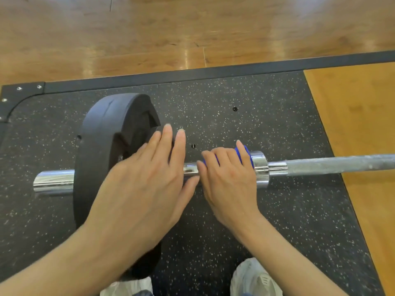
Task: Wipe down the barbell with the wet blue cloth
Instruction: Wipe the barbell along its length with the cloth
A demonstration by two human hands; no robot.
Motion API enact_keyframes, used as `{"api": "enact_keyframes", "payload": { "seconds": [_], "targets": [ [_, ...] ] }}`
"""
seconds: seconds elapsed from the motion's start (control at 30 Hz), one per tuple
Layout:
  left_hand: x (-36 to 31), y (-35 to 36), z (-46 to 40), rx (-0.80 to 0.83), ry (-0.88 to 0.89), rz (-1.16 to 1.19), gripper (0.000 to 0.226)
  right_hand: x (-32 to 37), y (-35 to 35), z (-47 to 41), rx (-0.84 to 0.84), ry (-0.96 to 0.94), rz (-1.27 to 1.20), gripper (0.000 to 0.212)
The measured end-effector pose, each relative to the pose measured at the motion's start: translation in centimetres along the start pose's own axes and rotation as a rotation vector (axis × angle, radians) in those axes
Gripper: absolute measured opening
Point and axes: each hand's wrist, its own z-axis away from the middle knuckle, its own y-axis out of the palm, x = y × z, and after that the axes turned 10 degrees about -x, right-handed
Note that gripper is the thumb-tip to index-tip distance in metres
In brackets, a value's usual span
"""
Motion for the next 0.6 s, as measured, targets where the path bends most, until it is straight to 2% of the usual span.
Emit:
{"api": "enact_keyframes", "payload": {
  "seconds": [0.07, 0.17, 0.33, 0.47, 0.6],
  "targets": [
    [1.0, -0.4, -1.8, -0.027, 0.042, -0.002, 0.068, -0.4, 0.5, -0.8, -0.031, 0.005, 0.019, 0.044],
    [1.7, -0.2, -3.5, -0.094, 0.108, -0.023, 0.064, -0.1, 1.1, -1.5, -0.083, 0.031, -0.031, 0.036],
    [-2.0, 0.7, -0.1, -0.117, -0.086, 0.060, 0.065, -0.5, 1.9, 0.2, -0.151, 0.012, -0.070, 0.036],
    [-2.6, 0.9, -1.0, -0.211, -0.231, 0.102, 0.067, -0.2, 2.5, -2.2, -0.114, 0.024, -0.086, 0.037],
    [-3.3, 1.6, -1.0, -0.208, -0.251, 0.161, 0.070, -0.2, 2.5, -2.6, -0.135, 0.079, -0.099, 0.037]
  ]
}}
